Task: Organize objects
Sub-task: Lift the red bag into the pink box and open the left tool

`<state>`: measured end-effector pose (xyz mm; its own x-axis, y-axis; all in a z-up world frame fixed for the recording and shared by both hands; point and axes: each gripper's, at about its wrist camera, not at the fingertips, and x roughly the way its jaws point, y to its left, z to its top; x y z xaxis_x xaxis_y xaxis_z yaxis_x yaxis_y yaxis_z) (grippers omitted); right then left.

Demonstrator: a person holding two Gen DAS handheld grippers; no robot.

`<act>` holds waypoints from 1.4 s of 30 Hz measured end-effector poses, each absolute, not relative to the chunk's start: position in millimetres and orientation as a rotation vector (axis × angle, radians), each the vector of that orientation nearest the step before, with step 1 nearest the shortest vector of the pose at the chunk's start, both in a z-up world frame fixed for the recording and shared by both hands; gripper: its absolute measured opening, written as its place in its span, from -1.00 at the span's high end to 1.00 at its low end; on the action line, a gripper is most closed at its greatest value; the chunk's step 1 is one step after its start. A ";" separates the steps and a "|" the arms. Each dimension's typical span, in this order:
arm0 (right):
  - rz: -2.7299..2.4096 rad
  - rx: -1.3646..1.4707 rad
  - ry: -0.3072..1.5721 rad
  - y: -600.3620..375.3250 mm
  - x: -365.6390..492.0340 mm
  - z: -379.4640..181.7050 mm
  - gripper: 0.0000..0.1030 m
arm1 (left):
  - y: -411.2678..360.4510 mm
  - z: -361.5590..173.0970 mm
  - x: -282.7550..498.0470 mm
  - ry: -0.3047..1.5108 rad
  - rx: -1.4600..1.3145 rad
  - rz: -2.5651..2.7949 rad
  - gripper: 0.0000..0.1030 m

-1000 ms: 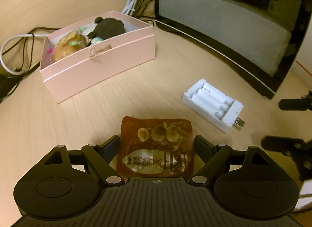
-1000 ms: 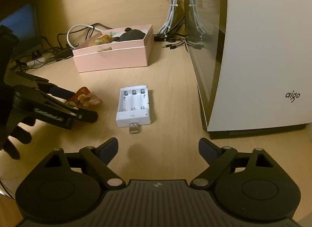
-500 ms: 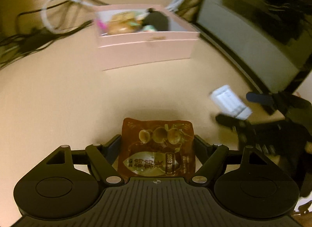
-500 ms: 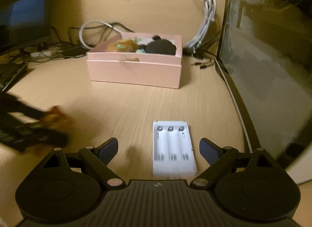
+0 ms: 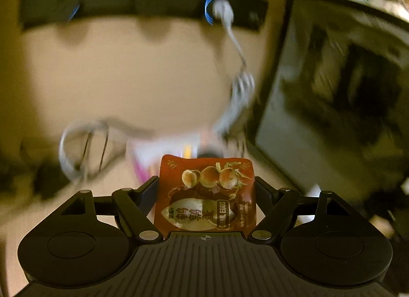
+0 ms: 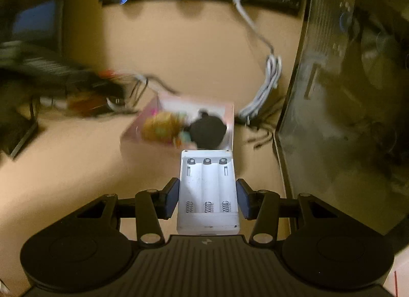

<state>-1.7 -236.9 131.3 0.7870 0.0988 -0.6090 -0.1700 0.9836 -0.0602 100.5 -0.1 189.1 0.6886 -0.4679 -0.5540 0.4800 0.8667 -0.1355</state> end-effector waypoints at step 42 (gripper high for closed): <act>0.092 0.044 0.616 -244.5 167.7 125.7 -0.36 | 40.2 79.5 175.1 0.816 -0.404 -0.292 -0.53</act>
